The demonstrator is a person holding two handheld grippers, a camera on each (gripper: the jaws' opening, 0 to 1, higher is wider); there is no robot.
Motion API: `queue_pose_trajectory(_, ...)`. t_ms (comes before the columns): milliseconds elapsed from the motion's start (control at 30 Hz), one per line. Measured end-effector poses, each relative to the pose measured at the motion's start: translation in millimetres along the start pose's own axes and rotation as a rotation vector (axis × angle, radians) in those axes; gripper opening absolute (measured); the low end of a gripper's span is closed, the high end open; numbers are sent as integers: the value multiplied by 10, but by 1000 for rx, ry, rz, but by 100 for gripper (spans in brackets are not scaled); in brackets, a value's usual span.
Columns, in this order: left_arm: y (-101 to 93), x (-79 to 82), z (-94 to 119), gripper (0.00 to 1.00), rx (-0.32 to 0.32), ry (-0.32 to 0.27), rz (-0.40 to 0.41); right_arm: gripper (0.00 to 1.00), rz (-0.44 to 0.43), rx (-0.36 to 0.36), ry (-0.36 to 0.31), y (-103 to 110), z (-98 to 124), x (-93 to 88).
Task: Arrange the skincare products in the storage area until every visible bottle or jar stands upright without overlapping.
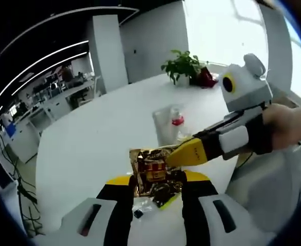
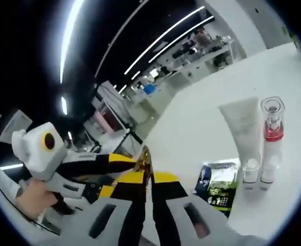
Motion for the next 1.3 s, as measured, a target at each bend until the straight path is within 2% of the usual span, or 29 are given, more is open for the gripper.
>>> queue_pose_trajectory(133, 8, 25, 11, 38, -1, -13, -1, 1, -36, 25, -29, 46, 44, 17)
queue_pose_trajectory(300, -2, 28, 43, 40, -44, -27, -20, 1, -27, 43, -27, 66, 89, 40)
queue_pose_trajectory(533, 21, -25, 132, 40, -116, -44, 24, 1, 2, 55, -14, 12, 213, 62)
queue_pose_trajectory(767, 86, -73, 179, 37, -140, -39, 79, 1, -10, 76, -34, -32, 307, 137)
queue_pose_trajectory(900, 116, -91, 225, 35, -157, -32, 63, 1, -2, 98, -38, -31, 365, 181)
queue_pose_trajectory(967, 131, -83, 244, 32, -187, -50, 81, 1, 5, 124, -36, -25, 388, 204)
queue_pose_trajectory(1033, 115, -34, 266, 32, -253, -117, 162, 1, 13, 144, -35, -18, 404, 229)
queue_pose_trajectory(1100, 142, -40, 290, 34, -277, -145, 209, 1, 16, 168, -36, -9, 411, 252)
queue_pose_trajectory(1200, 142, -82, 311, 33, -278, -149, 176, 1, 21, 191, -31, 17, 418, 267)
queue_pose_trajectory(1300, 118, -93, 309, 23, -303, -179, 206, 1, 16, 230, -19, 73, 425, 262)
Point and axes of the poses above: the point that each gripper's makers call its tool centre point, and the gripper's own axes: z roughly backward along the fingers, y roughly to its left, x roughly out of its top, the point moved 7 cm from there along z, roughly backward along the fingers, and after that the axes turned 1 degree about y, right-handed, at the moved point
